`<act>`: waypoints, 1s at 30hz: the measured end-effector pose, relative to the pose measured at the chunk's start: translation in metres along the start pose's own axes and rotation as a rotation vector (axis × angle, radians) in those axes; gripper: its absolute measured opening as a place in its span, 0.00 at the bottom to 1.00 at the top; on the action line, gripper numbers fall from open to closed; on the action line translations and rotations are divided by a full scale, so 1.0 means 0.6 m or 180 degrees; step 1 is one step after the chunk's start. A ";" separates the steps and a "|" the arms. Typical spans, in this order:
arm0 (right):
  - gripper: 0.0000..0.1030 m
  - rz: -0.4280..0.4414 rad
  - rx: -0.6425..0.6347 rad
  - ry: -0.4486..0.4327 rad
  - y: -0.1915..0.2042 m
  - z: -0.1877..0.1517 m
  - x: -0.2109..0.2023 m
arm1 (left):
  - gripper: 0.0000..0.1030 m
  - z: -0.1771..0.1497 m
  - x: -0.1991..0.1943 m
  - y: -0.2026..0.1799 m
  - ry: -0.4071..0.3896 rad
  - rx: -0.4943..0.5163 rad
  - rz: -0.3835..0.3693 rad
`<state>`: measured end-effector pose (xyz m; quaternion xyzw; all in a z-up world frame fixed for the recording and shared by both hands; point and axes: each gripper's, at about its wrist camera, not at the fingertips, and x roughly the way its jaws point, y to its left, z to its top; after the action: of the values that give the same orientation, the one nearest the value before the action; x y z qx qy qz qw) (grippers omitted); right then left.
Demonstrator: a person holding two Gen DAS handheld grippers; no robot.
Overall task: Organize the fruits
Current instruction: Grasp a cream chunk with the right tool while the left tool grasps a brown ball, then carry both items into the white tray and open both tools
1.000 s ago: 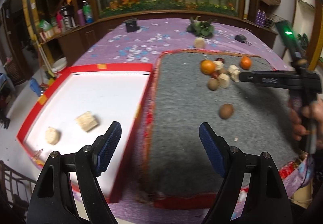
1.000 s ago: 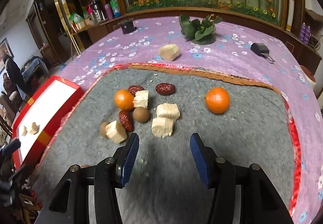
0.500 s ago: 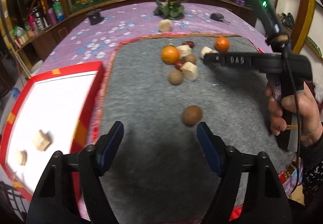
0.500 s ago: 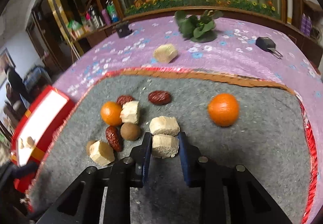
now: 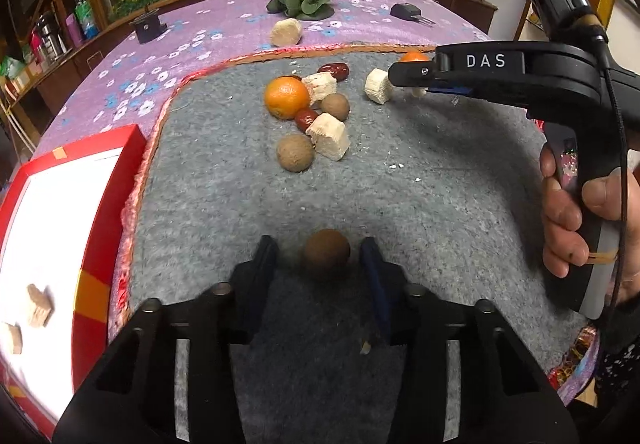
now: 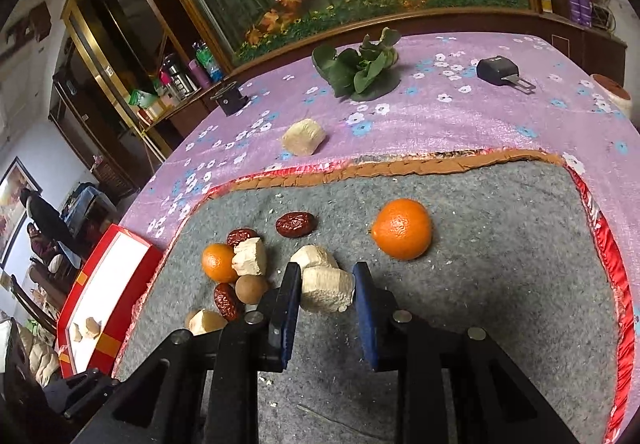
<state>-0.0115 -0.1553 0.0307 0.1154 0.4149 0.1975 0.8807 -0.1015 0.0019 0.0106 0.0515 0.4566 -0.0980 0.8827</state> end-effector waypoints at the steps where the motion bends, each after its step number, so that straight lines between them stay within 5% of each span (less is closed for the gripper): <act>1: 0.25 -0.0006 -0.0006 -0.0004 0.000 0.000 0.000 | 0.30 0.000 0.000 0.001 -0.0021 -0.0002 -0.0006; 3: 0.25 -0.0006 -0.0004 -0.0006 0.000 0.000 0.000 | 0.23 -0.002 0.000 0.004 -0.0061 -0.0002 -0.0033; 12: 0.25 -0.0042 -0.0018 -0.0241 -0.002 0.005 -0.021 | 0.23 -0.006 -0.018 0.016 -0.0223 -0.0093 0.0072; 20: 0.25 -0.0138 -0.0222 -0.0516 0.019 0.001 -0.040 | 0.23 -0.014 -0.124 0.076 -0.0803 -0.0420 0.0420; 30: 0.25 0.0017 -0.0184 -0.0416 0.052 -0.002 -0.027 | 0.23 -0.051 -0.242 0.207 -0.1330 -0.0959 0.0882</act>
<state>-0.0298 -0.1346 0.0523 0.1037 0.3503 0.2038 0.9083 -0.1802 0.1470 0.1119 -0.0396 0.2629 0.0839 0.9603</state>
